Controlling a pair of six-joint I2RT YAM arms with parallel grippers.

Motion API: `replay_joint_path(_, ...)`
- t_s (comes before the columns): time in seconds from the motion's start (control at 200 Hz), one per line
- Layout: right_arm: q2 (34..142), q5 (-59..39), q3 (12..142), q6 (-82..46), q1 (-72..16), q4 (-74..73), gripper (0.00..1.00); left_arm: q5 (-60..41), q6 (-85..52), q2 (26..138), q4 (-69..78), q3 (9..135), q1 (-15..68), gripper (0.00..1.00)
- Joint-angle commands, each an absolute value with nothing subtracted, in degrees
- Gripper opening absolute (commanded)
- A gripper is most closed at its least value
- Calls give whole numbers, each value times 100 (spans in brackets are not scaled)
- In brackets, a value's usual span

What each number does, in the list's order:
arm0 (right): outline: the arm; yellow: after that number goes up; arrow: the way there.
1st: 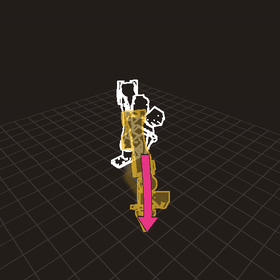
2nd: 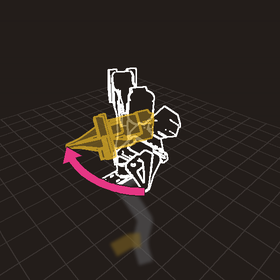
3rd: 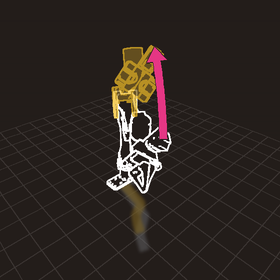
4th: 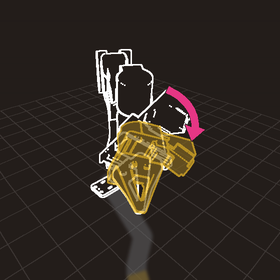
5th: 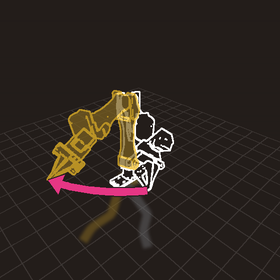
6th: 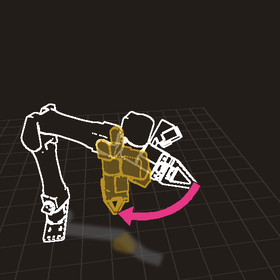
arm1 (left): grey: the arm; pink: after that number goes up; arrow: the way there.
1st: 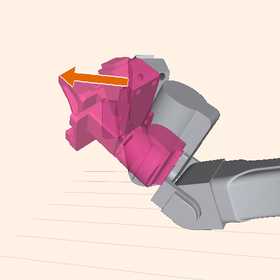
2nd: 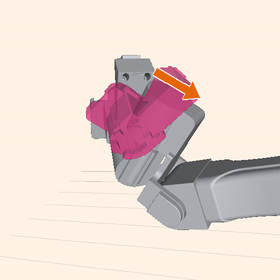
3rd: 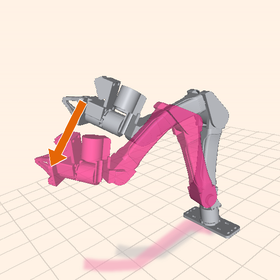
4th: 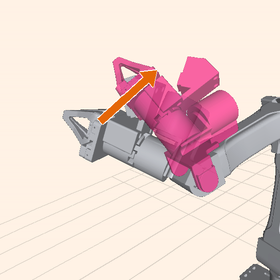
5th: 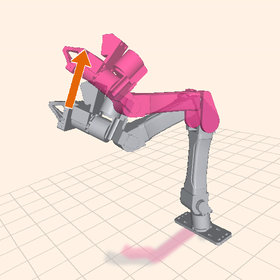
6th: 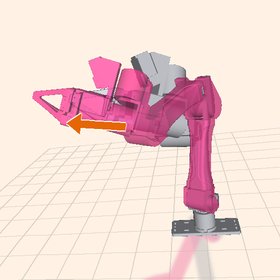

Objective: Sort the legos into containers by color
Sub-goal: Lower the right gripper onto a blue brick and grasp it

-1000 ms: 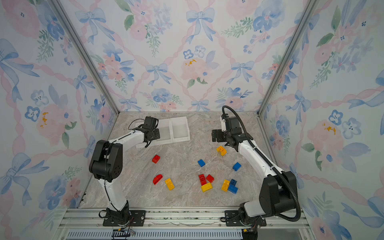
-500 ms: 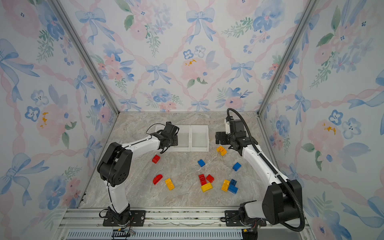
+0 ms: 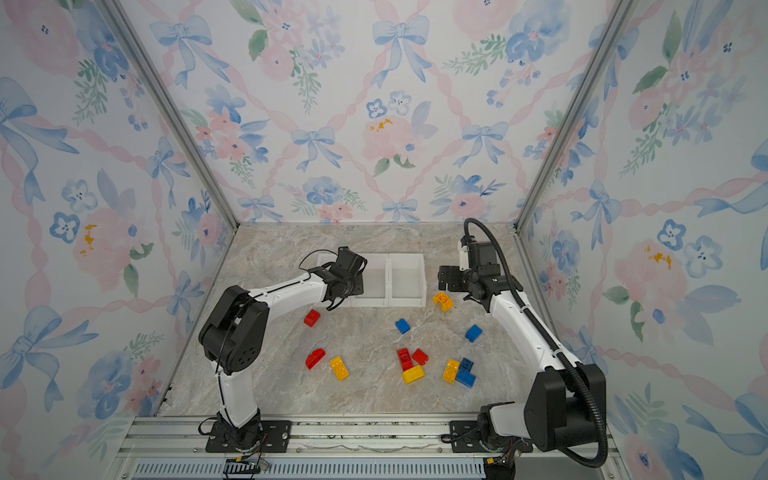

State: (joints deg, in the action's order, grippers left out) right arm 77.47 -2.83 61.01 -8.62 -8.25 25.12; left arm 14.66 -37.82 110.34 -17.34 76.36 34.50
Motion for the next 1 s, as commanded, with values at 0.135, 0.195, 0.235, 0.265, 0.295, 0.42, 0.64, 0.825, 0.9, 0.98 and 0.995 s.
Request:
replay_joint_path(0.135,7787,-284,6136,-1460,-374,3856,97,1280,-4045,10845,-1910,7721,3507,50)
replay_joint_path(0.195,7805,-272,6123,-1673,-258,4189,97,1319,-4039,10740,-1908,7747,3507,55)
replay_joint_path(0.235,7829,-244,6111,-1823,-195,4398,97,1362,-4026,10669,-1911,7760,3516,58)
replay_joint_path(0.265,7839,-204,6100,-1951,-161,4550,97,1390,-4023,10605,-1913,7769,3516,60)
replay_joint_path(0.295,7859,-171,6082,-2072,-123,4685,97,1430,-4016,10547,-1915,7769,3517,62)
replay_joint_path(0.42,7851,-17,5936,-2559,-51,4946,97,1561,-3971,10232,-1896,7766,3516,69)
replay_joint_path(0.64,8040,-58,5594,-3269,52,4760,99,1807,-3784,9761,-1845,7659,3508,75)
replay_joint_path(0.825,8477,-170,5369,-3729,125,4343,87,1734,-3813,9334,-1451,7116,3421,77)
replay_joint_path(0.9,8581,-150,5298,-3865,132,4230,86,1645,-3836,9170,-1279,6857,3361,78)
replay_joint_path(0.98,8690,-140,5242,-3957,145,4164,83,1538,-3852,9026,-1129,6616,3288,78)
replay_joint_path(0.995,8706,-127,5228,-3967,141,4151,83,1522,-3852,8998,-1109,6578,3280,79)
